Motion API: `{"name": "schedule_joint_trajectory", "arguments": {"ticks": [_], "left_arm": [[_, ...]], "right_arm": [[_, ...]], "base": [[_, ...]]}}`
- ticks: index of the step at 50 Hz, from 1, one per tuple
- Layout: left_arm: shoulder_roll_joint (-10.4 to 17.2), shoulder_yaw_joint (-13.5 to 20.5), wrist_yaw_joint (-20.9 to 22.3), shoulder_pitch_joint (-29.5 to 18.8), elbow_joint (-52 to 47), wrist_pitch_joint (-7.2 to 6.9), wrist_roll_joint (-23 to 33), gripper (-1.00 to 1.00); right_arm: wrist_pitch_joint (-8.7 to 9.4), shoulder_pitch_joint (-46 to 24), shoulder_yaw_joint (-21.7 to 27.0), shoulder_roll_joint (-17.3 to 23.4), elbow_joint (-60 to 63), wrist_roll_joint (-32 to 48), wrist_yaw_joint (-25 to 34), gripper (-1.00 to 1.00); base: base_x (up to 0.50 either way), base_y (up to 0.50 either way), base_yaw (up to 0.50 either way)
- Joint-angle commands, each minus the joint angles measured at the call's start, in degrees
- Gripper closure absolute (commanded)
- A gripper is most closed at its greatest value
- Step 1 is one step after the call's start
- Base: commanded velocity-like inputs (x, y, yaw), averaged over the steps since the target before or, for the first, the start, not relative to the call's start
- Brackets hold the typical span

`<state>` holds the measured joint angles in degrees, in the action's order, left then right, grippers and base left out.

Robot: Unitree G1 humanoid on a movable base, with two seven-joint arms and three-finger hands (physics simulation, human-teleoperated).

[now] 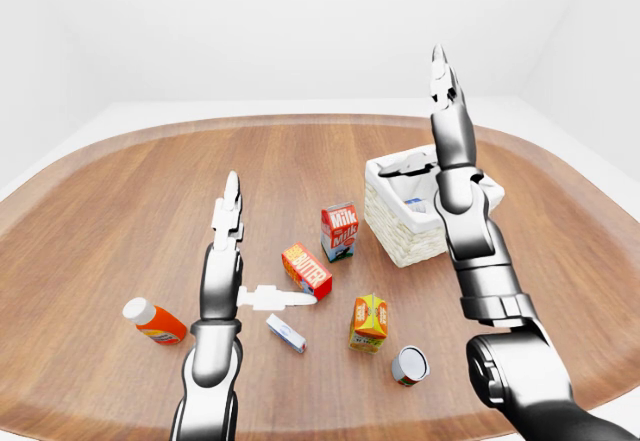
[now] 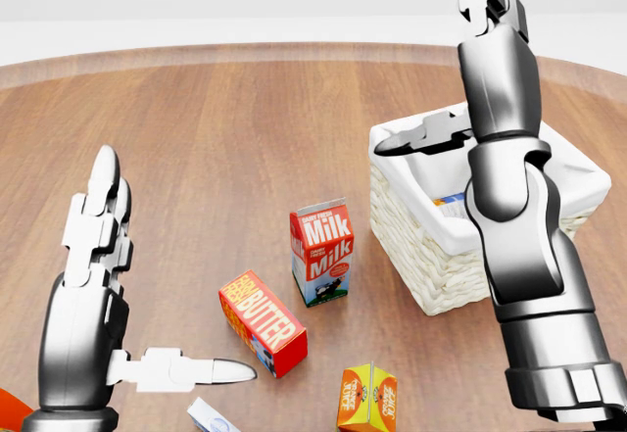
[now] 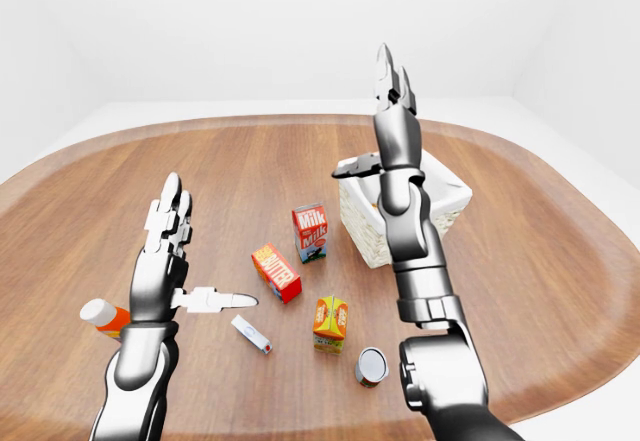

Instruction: Pick up the alphabet soup and the tomato sauce, and put them in the basket.

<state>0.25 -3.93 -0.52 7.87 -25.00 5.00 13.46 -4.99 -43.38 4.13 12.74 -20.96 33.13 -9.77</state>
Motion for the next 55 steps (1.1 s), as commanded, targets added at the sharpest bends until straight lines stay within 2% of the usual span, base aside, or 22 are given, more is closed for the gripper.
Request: {"name": "schedule_joint_trajectory", "arguments": {"ticks": [1, 6, 13, 30, 37, 39, 40, 46, 51, 55], "left_arm": [[0.0, -0.13, 0.19, 0.09, -0.43, 0.0, 0.19, -1.0], [0.07, -0.1, 0.13, 0.28, -0.37, 0.0, 0.09, -1.0], [0.1, -0.09, 0.09, 0.23, -0.04, 0.0, 0.12, -1.0], [0.04, 0.02, -0.01, -0.03, 0.02, 0.0, 0.22, -1.0], [0.0, -0.06, -0.01, -0.07, -0.56, 0.0, 0.33, -1.0], [0.01, -0.06, -0.03, -0.15, -0.45, 0.0, 0.32, -1.0], [-0.01, -0.1, -0.09, -0.11, -0.45, 0.0, 0.37, -1.0], [0.05, -0.05, -0.2, -0.14, 0.07, 0.0, 0.37, -1.0], [0.04, -0.02, -0.1, -0.05, -0.24, 0.0, 0.33, -1.0], [0.05, 0.01, -0.05, -0.04, -0.18, 0.0, 0.29, -1.0]], "right_arm": [[0.59, 5.68, 0.73, -1.03, 13.59, -2.6, 3.06, -1.0], [-0.01, 7.81, 0.89, -1.26, 14.82, -3.62, 2.86, -1.0], [3.67, 11.31, 1.32, -1.94, 23.92, -5.04, 5.84, -1.0], [5.45, 18.77, 1.26, -3.68, 34.42, -5.9, 9.18, -1.0], [3.57, 22.65, 1.14, -4.41, 35.93, -5.97, 9.73, -1.0], [1.88, 23.81, 1.13, -4.56, 35.21, -5.88, 9.07, -1.0], [2.62, 24.45, 1.22, -4.71, 36.69, -6.03, 9.85, -1.0], [1.19, 27.7, 1.35, -5.28, 38.34, -6.17, 10.29, -1.0], [1.14, 28.94, 1.51, -5.57, 39.56, -6.4, 10.71, -1.0], [0.17, 30.72, 1.91, -5.77, 40.14, -6.88, 10.81, -1.0]], "base": [[0.0, 0.0, 0.0], [0.0, 0.0, 0.0], [0.0, 0.0, 0.0], [0.0, 0.0, 0.0], [0.0, 0.0, 0.0], [0.0, 0.0, 0.0], [0.0, 0.0, 0.0], [0.0, 0.0, 0.0], [0.0, 0.0, 0.0], [0.0, 0.0, 0.0]]}}
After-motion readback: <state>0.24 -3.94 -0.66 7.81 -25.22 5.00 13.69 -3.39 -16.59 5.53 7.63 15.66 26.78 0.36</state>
